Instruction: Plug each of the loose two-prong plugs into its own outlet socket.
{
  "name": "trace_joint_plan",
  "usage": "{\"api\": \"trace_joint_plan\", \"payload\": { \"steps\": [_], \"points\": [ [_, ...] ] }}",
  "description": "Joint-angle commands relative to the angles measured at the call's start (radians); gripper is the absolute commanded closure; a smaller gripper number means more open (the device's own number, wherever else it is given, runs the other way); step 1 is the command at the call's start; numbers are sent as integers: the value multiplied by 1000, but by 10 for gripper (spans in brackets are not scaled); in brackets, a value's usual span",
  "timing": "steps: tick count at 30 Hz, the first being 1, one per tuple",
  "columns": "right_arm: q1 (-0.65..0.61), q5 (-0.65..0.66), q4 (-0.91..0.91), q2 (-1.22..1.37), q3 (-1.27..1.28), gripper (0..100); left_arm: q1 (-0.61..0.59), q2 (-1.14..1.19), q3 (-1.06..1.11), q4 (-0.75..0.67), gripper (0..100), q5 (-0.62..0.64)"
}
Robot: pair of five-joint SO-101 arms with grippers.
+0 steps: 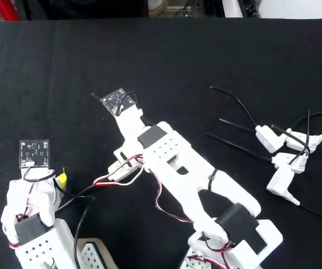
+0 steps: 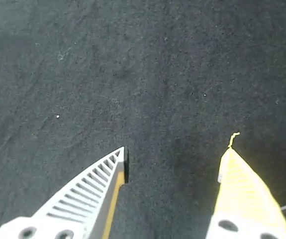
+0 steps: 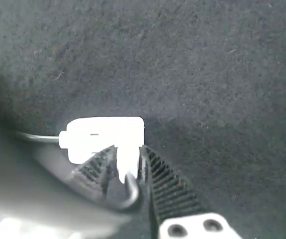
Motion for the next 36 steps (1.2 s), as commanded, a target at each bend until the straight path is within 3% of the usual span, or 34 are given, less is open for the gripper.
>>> {"api": "trace_joint_plan", "payload": {
  "steps": [1,11,19,28,36],
  "points": [
    [-38,-11,-15,2,-2,985,-10,-5,-7,-20,701,-11],
    [-98,-5,-86,150,19,985,-10,-5,-5,-20,701,-11],
    [-41,71,109,143,-56,986,-10,-5,-5,-18,701,-11],
    [262,222,176,119,-54,986,36,-2,-2,-12,701,-12],
    [700,470,153,97,-54,986,36,-2,7,-14,701,-14]
  ]
}}
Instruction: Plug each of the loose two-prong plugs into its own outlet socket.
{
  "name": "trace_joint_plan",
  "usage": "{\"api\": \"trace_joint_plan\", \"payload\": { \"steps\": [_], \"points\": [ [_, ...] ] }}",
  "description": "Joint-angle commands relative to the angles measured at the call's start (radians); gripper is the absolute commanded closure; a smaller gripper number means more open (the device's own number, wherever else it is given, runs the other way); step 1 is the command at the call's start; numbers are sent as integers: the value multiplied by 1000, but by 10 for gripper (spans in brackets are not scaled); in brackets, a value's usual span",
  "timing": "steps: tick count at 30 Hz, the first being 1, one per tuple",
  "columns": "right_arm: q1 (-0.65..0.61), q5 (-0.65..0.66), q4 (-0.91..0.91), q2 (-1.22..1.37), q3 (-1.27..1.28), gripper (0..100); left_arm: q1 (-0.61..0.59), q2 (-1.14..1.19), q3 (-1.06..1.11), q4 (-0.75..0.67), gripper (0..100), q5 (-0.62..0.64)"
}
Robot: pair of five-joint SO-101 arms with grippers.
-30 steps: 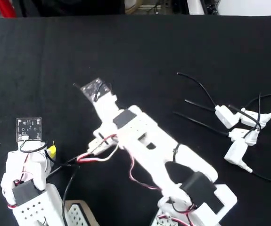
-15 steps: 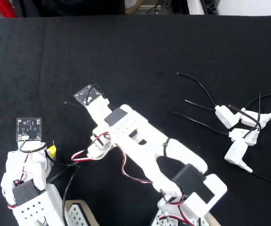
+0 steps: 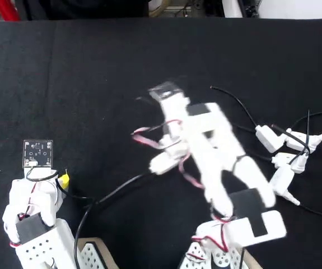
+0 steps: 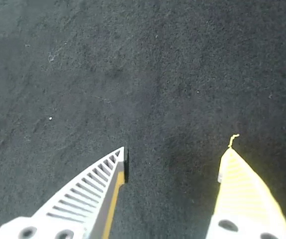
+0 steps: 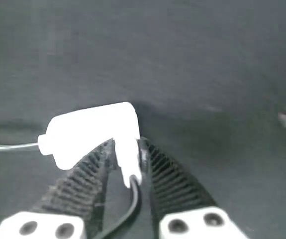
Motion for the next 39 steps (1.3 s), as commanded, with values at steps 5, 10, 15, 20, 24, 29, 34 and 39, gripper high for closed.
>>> {"api": "trace_joint_plan", "payload": {
  "steps": [5,10,15,20,24,29,34,39],
  "points": [
    [555,295,-64,-88,-16,985,27,-3,-4,-20,701,-6],
    [853,485,-110,-99,-19,984,99,-2,-1,-14,701,-6],
    [999,592,-172,-99,-12,982,114,-2,-1,-12,701,-6],
    [976,592,-153,-113,41,856,125,-2,-1,-12,701,-5],
    [875,491,-49,-183,12,635,125,-2,-1,-12,701,2],
    [672,322,215,-387,-124,572,171,-2,2,-11,701,3],
    [500,203,434,-596,-294,633,177,-2,10,-11,701,3],
    [394,127,534,-746,-363,769,180,-3,7,-8,755,3]
  ]
}}
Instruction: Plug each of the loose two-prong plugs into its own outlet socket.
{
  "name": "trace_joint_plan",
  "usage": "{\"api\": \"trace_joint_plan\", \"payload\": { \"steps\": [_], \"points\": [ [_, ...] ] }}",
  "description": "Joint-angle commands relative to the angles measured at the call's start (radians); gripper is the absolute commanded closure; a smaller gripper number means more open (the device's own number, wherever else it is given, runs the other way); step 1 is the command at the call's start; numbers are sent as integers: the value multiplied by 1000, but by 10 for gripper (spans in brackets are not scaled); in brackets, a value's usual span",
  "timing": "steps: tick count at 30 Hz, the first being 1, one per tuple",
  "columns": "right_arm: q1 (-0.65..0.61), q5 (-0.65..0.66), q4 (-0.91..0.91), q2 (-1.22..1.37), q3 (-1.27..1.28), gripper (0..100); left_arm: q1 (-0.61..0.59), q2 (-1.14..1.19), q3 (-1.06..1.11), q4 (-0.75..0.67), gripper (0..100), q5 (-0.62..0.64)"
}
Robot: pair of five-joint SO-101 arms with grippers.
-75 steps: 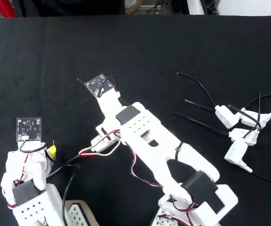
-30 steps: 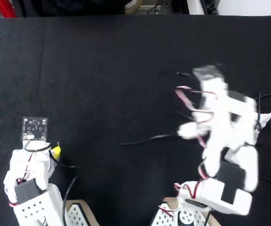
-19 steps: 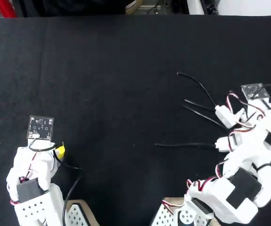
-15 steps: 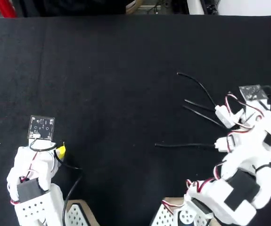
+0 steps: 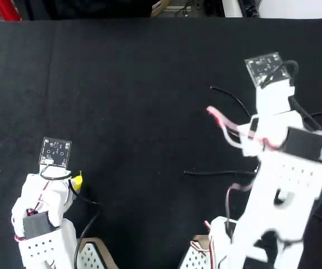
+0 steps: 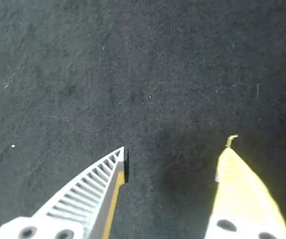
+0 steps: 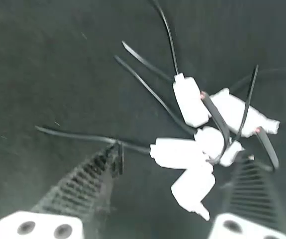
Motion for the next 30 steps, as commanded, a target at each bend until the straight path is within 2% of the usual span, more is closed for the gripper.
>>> {"api": "trace_joint_plan", "payload": {
  "steps": [1,5,6,10,18,20,27,30],
  "points": [
    [-72,-63,43,-119,-54,809,19,-5,-22,8,780,3],
    [-158,-103,25,-265,39,977,116,-5,-67,78,873,3],
    [-181,-107,9,-308,81,988,142,-5,-76,87,895,5],
    [-212,-100,-121,-549,335,971,182,-6,-97,94,974,66],
    [-210,-109,-545,-1214,1046,967,182,-6,-104,94,971,86],
    [-216,-120,-569,-1228,1116,969,182,-6,-102,94,971,86],
    [-216,-345,-592,-1145,1236,969,200,-5,-24,61,971,80],
    [-216,-371,-600,-1145,1374,967,205,-5,33,11,970,80]
  ]
}}
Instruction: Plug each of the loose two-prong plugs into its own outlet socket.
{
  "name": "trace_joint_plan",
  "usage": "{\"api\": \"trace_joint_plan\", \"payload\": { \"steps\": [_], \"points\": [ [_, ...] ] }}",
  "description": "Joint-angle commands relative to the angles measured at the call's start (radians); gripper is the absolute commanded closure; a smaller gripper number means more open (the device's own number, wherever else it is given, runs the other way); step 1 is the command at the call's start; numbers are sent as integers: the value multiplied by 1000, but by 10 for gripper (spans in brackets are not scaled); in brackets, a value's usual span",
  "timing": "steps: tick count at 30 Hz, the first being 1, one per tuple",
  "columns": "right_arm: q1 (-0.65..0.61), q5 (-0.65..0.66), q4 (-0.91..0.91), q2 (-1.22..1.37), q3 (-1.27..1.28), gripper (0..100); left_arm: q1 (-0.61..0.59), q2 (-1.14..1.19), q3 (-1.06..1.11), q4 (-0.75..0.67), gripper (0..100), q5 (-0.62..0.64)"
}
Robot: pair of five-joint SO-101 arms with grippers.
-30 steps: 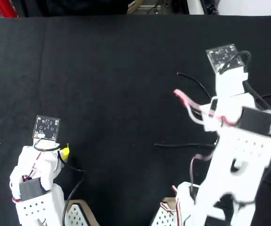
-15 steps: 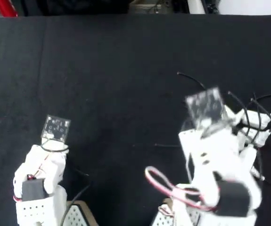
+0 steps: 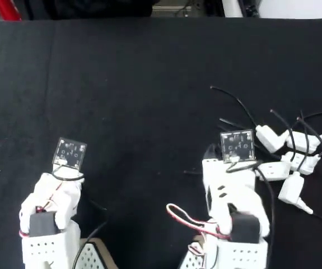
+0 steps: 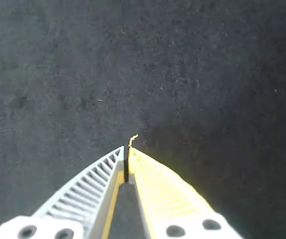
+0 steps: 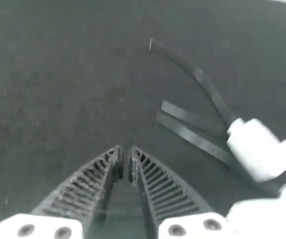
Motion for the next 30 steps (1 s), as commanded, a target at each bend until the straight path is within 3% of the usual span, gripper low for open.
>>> {"api": "trace_joint_plan", "payload": {
  "steps": [1,13,30],
  "points": [
    [-8,-28,-31,-16,128,967,4,-3,16,-57,970,5],
    [-2,-28,198,-15,153,967,-1,0,31,-58,970,8],
    [-2,-26,190,-13,153,968,-1,0,31,-58,970,8]
  ]
}}
